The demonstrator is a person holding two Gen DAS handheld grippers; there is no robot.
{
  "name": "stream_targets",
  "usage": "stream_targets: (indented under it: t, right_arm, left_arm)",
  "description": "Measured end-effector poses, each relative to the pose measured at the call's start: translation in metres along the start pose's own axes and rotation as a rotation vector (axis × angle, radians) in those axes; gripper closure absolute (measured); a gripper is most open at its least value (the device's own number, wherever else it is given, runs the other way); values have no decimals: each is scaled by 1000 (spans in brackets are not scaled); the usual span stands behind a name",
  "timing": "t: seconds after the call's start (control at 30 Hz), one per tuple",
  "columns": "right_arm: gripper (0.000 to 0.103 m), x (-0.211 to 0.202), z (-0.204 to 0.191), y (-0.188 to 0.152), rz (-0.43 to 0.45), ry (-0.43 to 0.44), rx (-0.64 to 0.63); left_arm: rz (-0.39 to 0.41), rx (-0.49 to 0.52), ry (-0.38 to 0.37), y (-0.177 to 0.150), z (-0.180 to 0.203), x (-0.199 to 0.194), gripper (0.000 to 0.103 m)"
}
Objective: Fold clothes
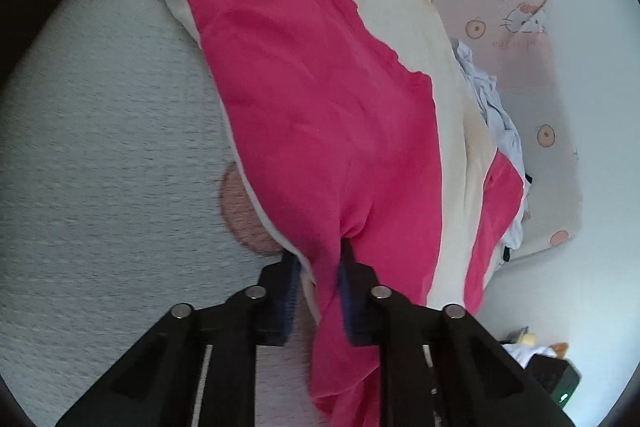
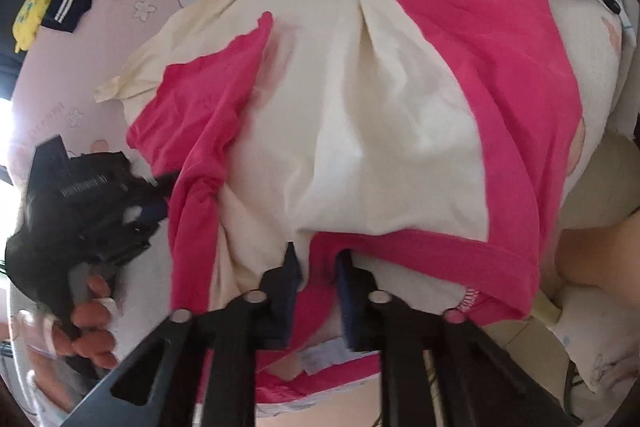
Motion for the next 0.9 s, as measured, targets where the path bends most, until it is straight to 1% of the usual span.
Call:
stream_targets:
  t: [0.07, 0.17, 0.23, 0.33, 0.4, 0.47, 0.5, 0.53, 0.57, 0.6, 0.63, 0.7, 0.73, 0.77, 0.8, 0.83, 0.9]
  right_arm:
    - [91, 2, -5, 8, 9, -39, -30]
    - [92, 1, -3, 13, 23, -73, -73]
    - [92, -3, 0, 15, 26, -93, -90]
    - [92, -5, 3, 16, 5, -76, -96]
    - [91, -4, 1, 18, -6, -59, -91]
    - [78, -5, 2, 17, -26, -52, -82]
    - [64, -6, 2, 16, -44, -46, -75]
    - [54, -9, 2, 16, -57, -31, -57]
    - [52, -13, 3, 16, -65, -8, -35]
    - [52, -16, 4, 18, -68, 7, -24]
    - [52, -20, 4, 21, -66, 17, -22]
    - [51, -27, 4, 25, -66, 28, -24]
    - [50, -28, 3, 28, -65, 26, -31]
    - [50, -30, 4, 31, -62, 26, -39]
    - [48, -30, 4, 35, -65, 24, -52]
    - [47, -31, 3, 37, -72, 19, -65]
    - [47, -30, 2, 44, -86, 9, -92]
  left_arm:
    - [-4, 2, 14, -1, -5, -5, 90]
    - [0, -7, 24, -2, -13, -17, 91]
    - [5, 19, 70, -5, -19, -27, 91]
    - [5, 54, 108, -11, -26, -37, 91]
    - [5, 78, 113, -12, -28, -41, 91]
    - [12, 96, 103, -11, -27, -45, 91]
    - [22, 80, 76, -10, -26, -48, 91]
    - [16, 60, 46, -10, -24, -50, 91]
    - [10, 39, 15, -10, -23, -53, 91]
    - [6, 28, 2, -10, -21, -55, 91]
    - [8, 35, 17, -10, -18, -59, 89]
    - [16, 58, 50, -12, -15, -66, 79]
    - [23, 77, 65, -14, -13, -69, 65]
    - [33, 98, 74, -18, -11, -75, 43]
    - [46, 109, 79, -22, -12, -82, 34]
    - [58, 120, 84, -26, -12, -88, 27]
    - [77, 123, 80, -30, -5, -91, 27]
Point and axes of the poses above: each gripper's, at about its wrist camera, not at the fingertips, and x roughly the way its jaws point, z to its right, y to its top, the point moved 6 cm from there along x, roughly the way its jaws point, and after that the axes turned 7 degrees about -y, right-handed, at the moved point
